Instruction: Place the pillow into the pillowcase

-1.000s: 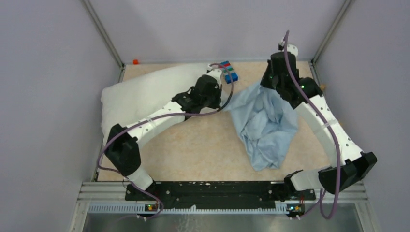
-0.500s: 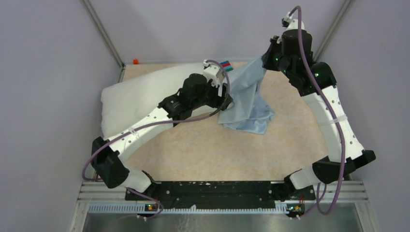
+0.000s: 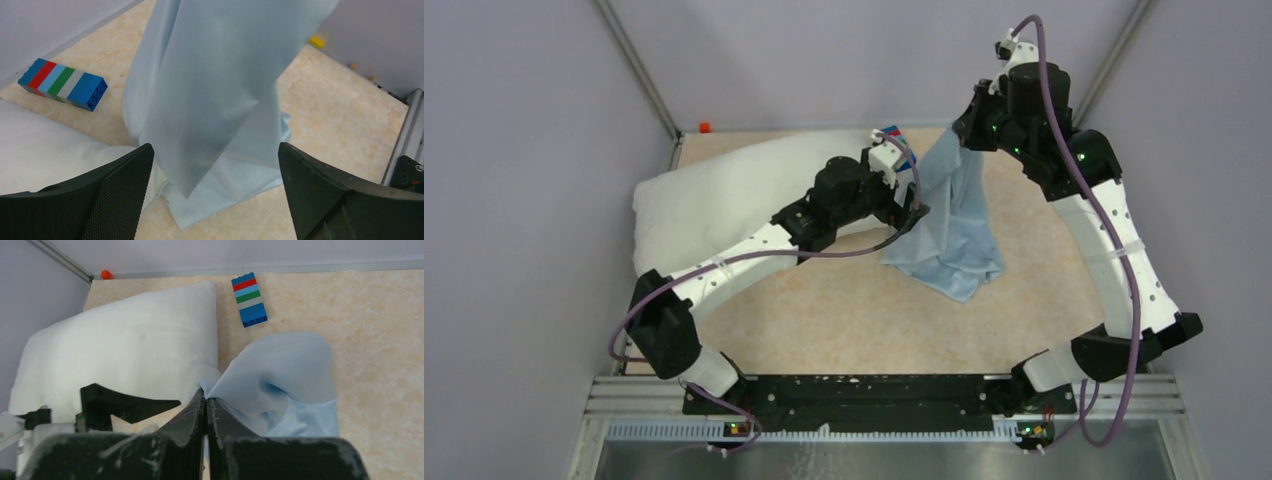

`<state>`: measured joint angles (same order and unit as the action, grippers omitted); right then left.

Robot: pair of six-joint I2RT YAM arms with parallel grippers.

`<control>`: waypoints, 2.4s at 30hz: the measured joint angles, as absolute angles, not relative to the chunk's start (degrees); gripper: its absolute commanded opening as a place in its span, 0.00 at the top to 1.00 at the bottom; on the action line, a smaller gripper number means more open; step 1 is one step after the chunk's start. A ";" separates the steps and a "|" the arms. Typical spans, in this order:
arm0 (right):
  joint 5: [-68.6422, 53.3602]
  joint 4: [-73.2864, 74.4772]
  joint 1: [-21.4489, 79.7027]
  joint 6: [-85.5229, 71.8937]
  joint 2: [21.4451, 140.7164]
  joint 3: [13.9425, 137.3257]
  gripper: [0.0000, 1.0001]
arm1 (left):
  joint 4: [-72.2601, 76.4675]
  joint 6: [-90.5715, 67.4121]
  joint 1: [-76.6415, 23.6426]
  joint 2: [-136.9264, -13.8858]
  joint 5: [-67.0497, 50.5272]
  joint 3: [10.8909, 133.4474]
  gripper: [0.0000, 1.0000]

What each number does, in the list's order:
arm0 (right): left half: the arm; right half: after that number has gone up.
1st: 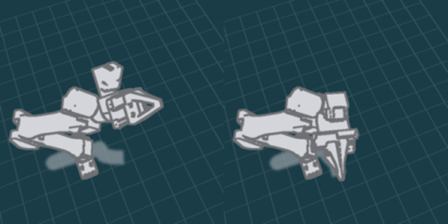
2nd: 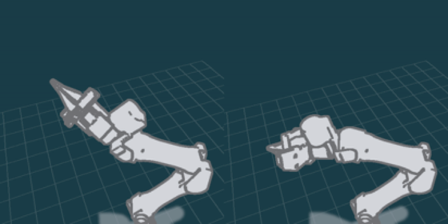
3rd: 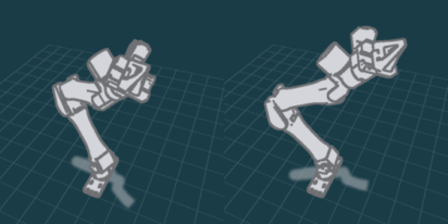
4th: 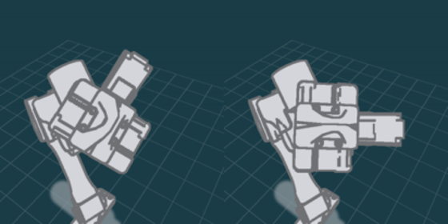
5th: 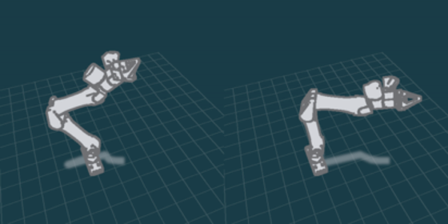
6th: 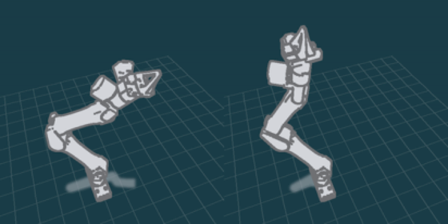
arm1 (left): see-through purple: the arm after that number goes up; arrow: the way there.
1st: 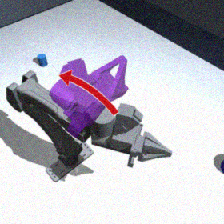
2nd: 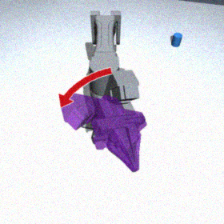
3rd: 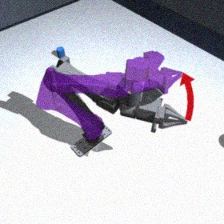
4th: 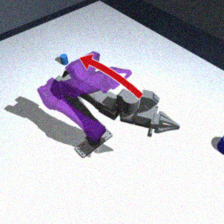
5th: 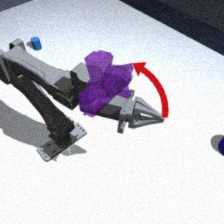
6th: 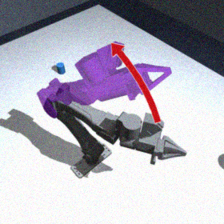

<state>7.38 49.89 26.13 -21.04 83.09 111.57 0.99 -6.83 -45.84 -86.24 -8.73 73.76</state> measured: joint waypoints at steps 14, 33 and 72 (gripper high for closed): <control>6.72 50.89 26.52 -20.91 75.66 108.71 1.00 | 9.93 -5.76 -46.30 -91.70 1.65 74.94 1.00; -2.31 43.57 28.21 -13.69 70.35 113.89 1.00 | -2.50 0.93 -56.49 -66.67 12.16 88.09 1.00; 16.56 25.43 53.45 -23.27 79.07 46.96 0.31 | -26.55 -19.92 -8.19 -94.96 3.64 94.80 1.00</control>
